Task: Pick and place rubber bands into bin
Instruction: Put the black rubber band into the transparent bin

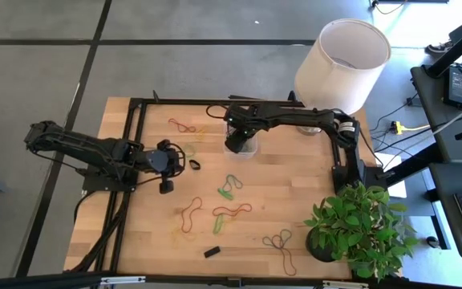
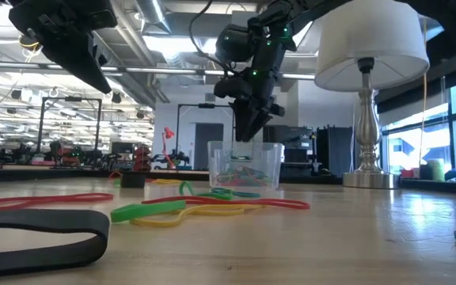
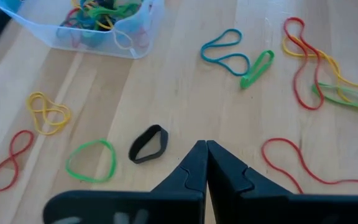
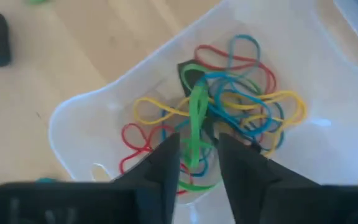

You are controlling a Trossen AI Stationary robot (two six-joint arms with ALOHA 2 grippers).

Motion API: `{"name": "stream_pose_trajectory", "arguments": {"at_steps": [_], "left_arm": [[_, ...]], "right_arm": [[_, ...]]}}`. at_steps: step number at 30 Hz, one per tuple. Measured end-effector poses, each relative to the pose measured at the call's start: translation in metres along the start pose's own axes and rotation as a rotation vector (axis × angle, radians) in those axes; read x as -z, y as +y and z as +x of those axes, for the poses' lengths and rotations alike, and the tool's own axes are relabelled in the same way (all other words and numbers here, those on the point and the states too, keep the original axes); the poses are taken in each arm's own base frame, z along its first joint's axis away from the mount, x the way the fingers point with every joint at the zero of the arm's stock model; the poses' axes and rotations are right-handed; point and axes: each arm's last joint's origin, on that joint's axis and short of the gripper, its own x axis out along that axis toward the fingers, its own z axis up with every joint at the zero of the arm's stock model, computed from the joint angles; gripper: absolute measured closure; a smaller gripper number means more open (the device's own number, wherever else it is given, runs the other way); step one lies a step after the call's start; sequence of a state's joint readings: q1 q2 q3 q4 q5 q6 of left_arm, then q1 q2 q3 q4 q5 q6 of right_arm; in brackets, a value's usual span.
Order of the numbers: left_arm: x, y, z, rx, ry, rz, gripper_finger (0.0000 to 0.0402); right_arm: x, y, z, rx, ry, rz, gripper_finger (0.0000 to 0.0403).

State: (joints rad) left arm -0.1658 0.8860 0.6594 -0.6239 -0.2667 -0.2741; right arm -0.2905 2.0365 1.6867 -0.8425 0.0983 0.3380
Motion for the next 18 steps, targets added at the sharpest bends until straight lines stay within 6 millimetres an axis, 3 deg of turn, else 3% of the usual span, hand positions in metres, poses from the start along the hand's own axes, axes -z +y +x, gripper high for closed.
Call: {"name": "stream_pose_trajectory", "arguments": {"at_steps": [9, 13, 18], "left_arm": [[0.0, -0.001, 0.0, 0.036, 0.01, 0.071, 0.0399], [0.001, -0.001, 0.0, 0.035, 0.014, 0.1, 0.0399], [0.001, -0.001, 0.0, 0.035, 0.013, 0.125, 0.04]], "right_arm": [[0.003, 0.008, -0.004, 0.001, -0.005, 0.027, 0.0354], [0.009, 0.025, -0.024, -0.03, -0.044, -0.072, 0.0394], [0.027, 0.042, -0.052, -0.071, -0.087, -0.207, 0.0391]]}}
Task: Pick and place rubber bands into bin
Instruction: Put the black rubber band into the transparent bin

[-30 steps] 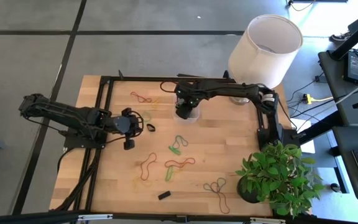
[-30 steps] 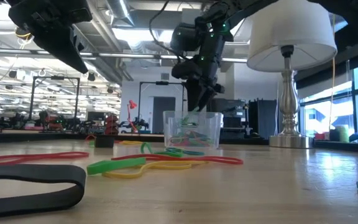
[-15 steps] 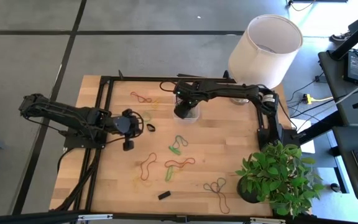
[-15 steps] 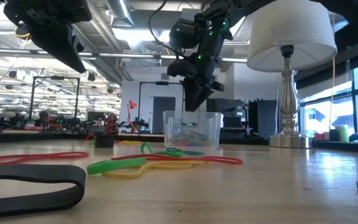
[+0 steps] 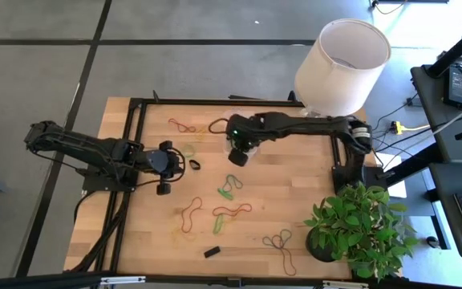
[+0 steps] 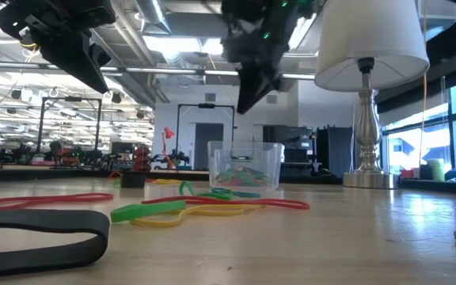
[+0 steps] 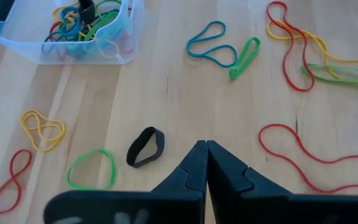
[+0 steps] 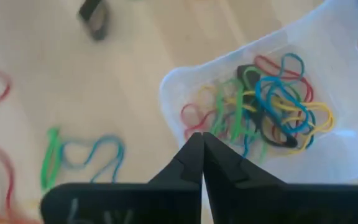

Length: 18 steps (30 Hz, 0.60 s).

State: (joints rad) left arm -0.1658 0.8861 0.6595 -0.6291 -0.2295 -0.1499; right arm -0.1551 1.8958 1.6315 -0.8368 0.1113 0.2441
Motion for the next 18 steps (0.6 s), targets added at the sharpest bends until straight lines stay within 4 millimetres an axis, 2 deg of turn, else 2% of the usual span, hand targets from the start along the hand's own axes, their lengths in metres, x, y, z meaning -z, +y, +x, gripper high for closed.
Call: {"name": "stream_pose_trajectory", "arguments": {"at_steps": [5, 9, 14, 18], "left_arm": [[0.0, 0.0, 0.001, -0.001, 0.002, 0.0, 0.0399], [-0.001, -0.002, 0.009, -0.01, 0.037, 0.007, 0.0399], [-0.013, -0.008, 0.028, -0.025, 0.115, 0.027, 0.0398], [-0.028, -0.015, 0.05, -0.042, 0.186, 0.07, 0.0393]], "right_arm": [[0.034, 0.01, -0.024, -0.051, -0.066, -0.029, 0.0399], [0.073, 0.01, -0.043, -0.133, -0.159, -0.002, 0.0395], [0.131, 0.003, -0.061, -0.199, -0.215, 0.054, 0.0394], [0.176, -0.003, -0.069, -0.249, -0.206, 0.13, 0.0394]]}}
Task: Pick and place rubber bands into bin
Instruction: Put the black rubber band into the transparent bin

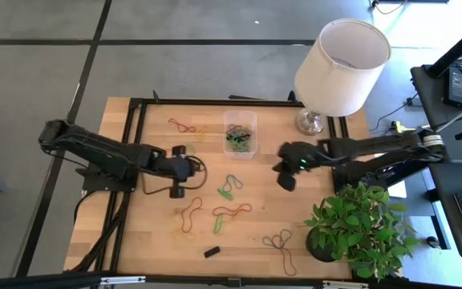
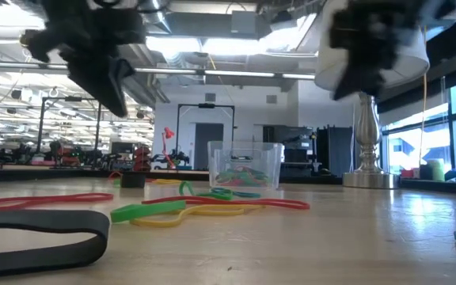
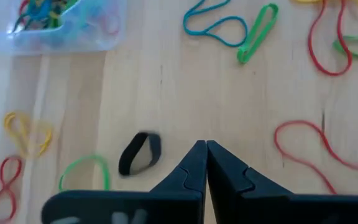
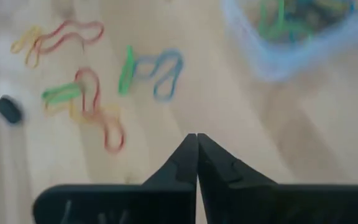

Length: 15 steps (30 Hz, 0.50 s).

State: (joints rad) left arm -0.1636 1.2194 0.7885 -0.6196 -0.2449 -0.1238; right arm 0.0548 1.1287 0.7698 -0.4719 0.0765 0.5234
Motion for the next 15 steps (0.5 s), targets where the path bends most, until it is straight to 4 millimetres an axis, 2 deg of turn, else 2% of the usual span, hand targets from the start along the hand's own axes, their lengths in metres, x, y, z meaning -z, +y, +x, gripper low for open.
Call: {"name": "stream_pose_trajectory", "arguments": {"at_steps": [7, 12, 15], "left_arm": [[-0.022, 0.007, 0.041, -0.005, 0.16, -0.036, 0.0333], [-0.028, 0.023, 0.067, -0.048, 0.288, -0.102, 0.0279], [-0.026, 0.032, 0.081, -0.047, 0.351, -0.133, 0.026]], "right_arm": [[0.052, -0.014, -0.015, -0.08, -0.014, 0.073, 0.0393], [0.07, -0.021, -0.018, -0.127, -0.043, 0.077, 0.0393], [0.074, -0.023, -0.02, -0.137, -0.054, 0.048, 0.0393]]}}
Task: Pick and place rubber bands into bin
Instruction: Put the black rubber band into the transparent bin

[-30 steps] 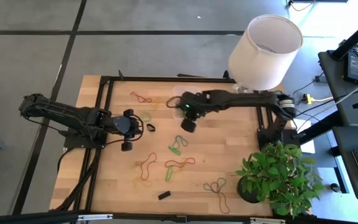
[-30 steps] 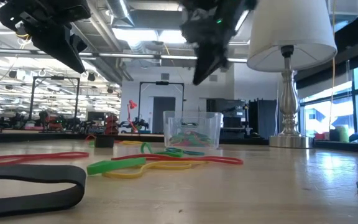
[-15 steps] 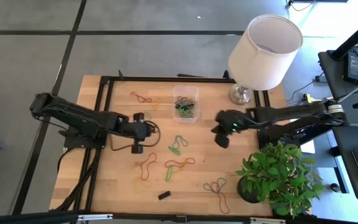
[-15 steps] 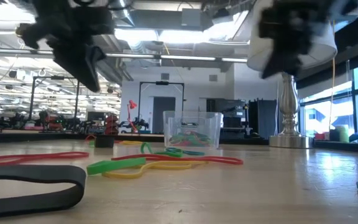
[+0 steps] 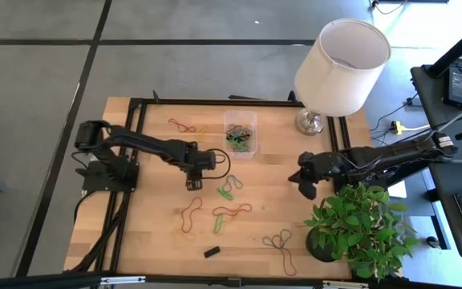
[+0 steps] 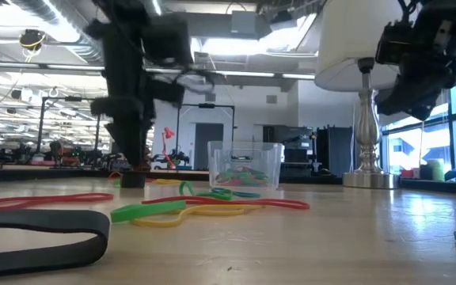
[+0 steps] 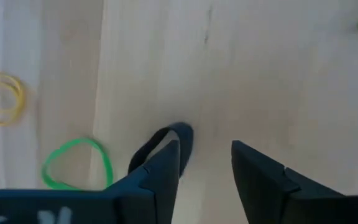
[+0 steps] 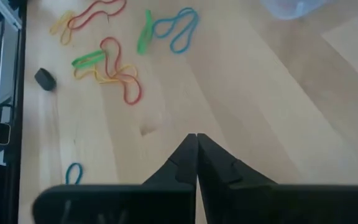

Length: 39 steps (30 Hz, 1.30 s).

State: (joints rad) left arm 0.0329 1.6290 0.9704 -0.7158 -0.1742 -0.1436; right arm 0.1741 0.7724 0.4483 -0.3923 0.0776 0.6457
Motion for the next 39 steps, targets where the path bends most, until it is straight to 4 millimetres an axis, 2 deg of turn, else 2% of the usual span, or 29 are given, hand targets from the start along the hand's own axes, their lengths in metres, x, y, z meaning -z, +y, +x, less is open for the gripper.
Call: {"name": "stream_pose_trajectory", "arguments": {"at_steps": [4, 8, 11, 14, 15, 17, 22, 26, 29, 33, 36, 39], "left_arm": [[-0.001, 0.009, 0.019, 0.048, 0.083, -0.042, 0.0255], [-0.001, 0.015, 0.033, 0.053, 0.134, -0.086, 0.027], [-0.002, 0.017, 0.035, 0.068, 0.136, -0.099, 0.0305], [-0.006, 0.017, 0.032, 0.084, 0.131, -0.083, 0.0361], [-0.009, 0.017, 0.028, 0.089, 0.124, -0.075, 0.038], [-0.018, 0.017, 0.019, 0.097, 0.099, -0.07, 0.0393], [-0.047, 0.021, -0.013, 0.089, 0.036, -0.067, 0.0397], [-0.072, 0.027, -0.05, 0.049, -0.053, -0.041, 0.0398], [-0.089, 0.037, -0.076, 0.002, -0.147, -0.026, 0.0398], [-0.109, 0.061, -0.104, -0.021, -0.255, -0.023, 0.0398], [-0.124, 0.083, -0.108, -0.044, -0.27, -0.032, 0.0398], [-0.139, 0.103, -0.1, -0.027, -0.269, -0.022, 0.0398]], "right_arm": [[0.002, -0.002, -0.001, -0.005, -0.006, -0.045, 0.0393], [0.002, -0.001, -0.001, -0.01, -0.013, -0.07, 0.0393], [0.002, -0.001, -0.001, -0.01, -0.014, -0.078, 0.0393], [0.002, -0.001, -0.001, -0.01, -0.014, -0.079, 0.0393], [0.002, -0.001, -0.001, -0.01, -0.014, -0.079, 0.0393], [0.002, -0.001, -0.001, -0.01, -0.014, -0.08, 0.0393], [0.0, 0.0, -0.001, -0.019, -0.028, -0.119, 0.0393], [-0.001, 0.001, -0.001, -0.03, -0.046, -0.151, 0.0393], [-0.003, 0.002, -0.001, -0.039, -0.061, -0.152, 0.0393], [-0.004, 0.003, -0.001, -0.046, -0.071, -0.151, 0.0393], [-0.004, 0.003, -0.001, -0.049, -0.077, -0.151, 0.0393], [-0.004, 0.003, -0.001, -0.049, -0.078, -0.146, 0.0393]]}}
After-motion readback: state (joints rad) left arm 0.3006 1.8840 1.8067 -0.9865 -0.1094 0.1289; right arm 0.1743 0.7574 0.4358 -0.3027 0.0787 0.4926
